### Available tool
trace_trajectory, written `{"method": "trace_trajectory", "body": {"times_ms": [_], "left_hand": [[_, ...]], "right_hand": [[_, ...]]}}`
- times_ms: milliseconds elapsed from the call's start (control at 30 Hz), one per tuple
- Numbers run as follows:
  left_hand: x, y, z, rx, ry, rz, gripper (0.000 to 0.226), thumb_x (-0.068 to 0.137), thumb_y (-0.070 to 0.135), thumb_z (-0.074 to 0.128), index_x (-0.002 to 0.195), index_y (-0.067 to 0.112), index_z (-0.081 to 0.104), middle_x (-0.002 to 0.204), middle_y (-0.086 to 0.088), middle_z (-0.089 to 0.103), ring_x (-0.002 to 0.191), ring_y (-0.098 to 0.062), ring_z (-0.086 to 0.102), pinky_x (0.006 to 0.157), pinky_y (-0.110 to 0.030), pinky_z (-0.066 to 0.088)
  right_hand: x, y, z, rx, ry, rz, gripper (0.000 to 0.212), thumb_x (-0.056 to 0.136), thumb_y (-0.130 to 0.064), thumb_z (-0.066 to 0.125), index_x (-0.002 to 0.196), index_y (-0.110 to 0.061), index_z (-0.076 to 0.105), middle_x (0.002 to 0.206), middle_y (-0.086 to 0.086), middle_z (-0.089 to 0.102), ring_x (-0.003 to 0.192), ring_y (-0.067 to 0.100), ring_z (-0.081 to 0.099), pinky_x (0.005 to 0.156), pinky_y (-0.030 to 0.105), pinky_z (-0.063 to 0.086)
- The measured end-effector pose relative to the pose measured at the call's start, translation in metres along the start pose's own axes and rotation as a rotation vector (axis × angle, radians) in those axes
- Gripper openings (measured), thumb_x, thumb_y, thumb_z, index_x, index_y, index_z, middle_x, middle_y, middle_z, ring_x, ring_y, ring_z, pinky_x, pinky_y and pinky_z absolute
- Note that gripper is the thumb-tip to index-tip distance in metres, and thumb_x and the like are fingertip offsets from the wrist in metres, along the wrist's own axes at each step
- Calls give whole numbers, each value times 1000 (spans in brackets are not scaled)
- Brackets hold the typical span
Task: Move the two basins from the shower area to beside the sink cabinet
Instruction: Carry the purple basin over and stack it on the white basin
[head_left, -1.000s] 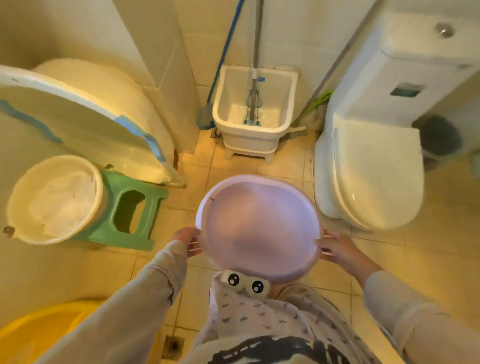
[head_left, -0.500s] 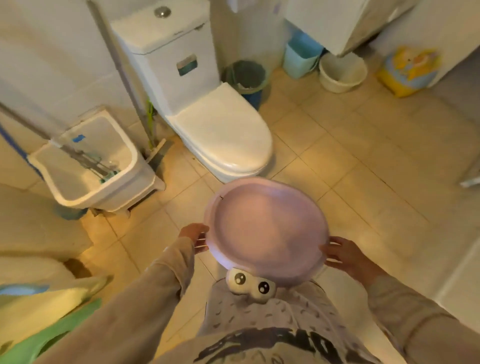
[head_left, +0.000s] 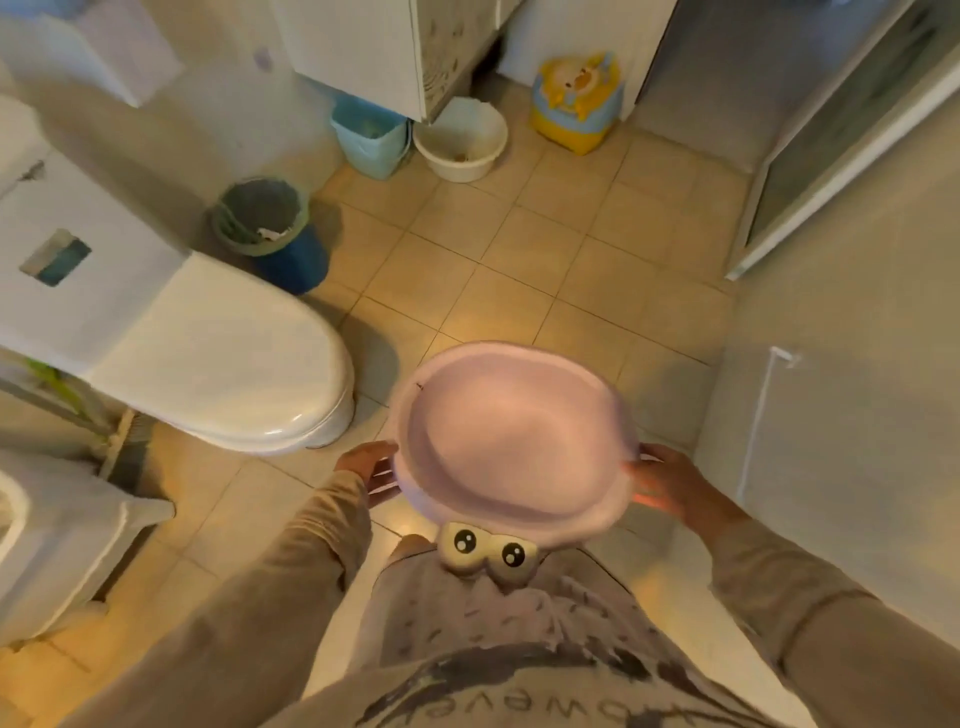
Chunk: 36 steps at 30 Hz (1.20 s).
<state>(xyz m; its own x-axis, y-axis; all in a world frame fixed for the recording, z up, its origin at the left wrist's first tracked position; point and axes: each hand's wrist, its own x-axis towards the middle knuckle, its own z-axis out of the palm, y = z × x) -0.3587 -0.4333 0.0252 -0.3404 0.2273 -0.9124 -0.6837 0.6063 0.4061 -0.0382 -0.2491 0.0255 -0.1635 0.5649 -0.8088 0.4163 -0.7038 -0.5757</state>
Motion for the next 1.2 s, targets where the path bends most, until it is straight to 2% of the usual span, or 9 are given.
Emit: {"method": "trace_trajectory", "body": {"times_ms": [167,400,533,667,833,933,1033,1133,1200], "left_hand": [[14,40,68,43,-41,33,8,85,13,58,76,12,59,77,-9,60,70,-23,57,62,-36,51],[49,111,147,171,-78,8,8,84,14,61,78,11,57,77,-8,60,70,-22,58,59,-35,50],[73,166,199,197,-98,21,6,86,12,60,82,7,58,77,-11,60,68,-26,57,63,-38,51],[82,226,248,211,-128,39,6,86,8,56,81,8,58,79,-11,60,70,-26,58,67,-38,51],[93,289,307,328,-155,61,12,88,11,52,78,11,58,83,-10,61,83,-29,59,86,-40,49],[105,320,341,368,-167,58,11,88,12,53,79,12,59,85,-10,62,81,-28,60,86,-40,49],[121,344,374,400,-175,60,8,86,9,55,91,7,62,88,-10,64,85,-28,62,82,-39,50],[141,364,411,429,-171,61,33,85,-4,55,116,6,58,88,-11,65,85,-29,63,80,-39,51],[152,376,434,410,-152,61,38,83,-8,55,119,5,56,85,-11,65,77,-26,63,79,-39,51]], "right_hand": [[18,-45,-44,6,44,-64,39,87,-4,60,126,-3,55,112,12,58,103,26,56,92,44,46],[58,-87,-80,67,84,-55,43,83,-5,62,126,-5,56,114,16,63,101,31,60,74,31,50],[90,-117,-94,163,141,-11,49,82,-2,64,129,-6,51,117,14,60,105,33,58,86,38,48],[114,-151,-106,293,195,45,54,82,-1,64,133,-8,49,120,18,61,103,31,58,85,39,46],[142,-194,-122,402,268,64,55,80,2,64,133,-7,50,115,18,62,102,32,59,90,43,46],[162,-221,-138,433,287,65,56,79,1,66,132,-8,51,115,18,63,102,33,59,90,43,47],[190,-251,-162,438,290,58,56,78,1,67,131,-8,52,123,21,61,105,34,59,91,44,47],[229,-282,-189,423,262,59,56,78,2,67,131,-8,52,123,21,61,107,34,59,93,45,47],[259,-308,-209,381,229,58,57,79,2,66,133,-8,50,121,19,61,105,34,59,90,43,47]]}}
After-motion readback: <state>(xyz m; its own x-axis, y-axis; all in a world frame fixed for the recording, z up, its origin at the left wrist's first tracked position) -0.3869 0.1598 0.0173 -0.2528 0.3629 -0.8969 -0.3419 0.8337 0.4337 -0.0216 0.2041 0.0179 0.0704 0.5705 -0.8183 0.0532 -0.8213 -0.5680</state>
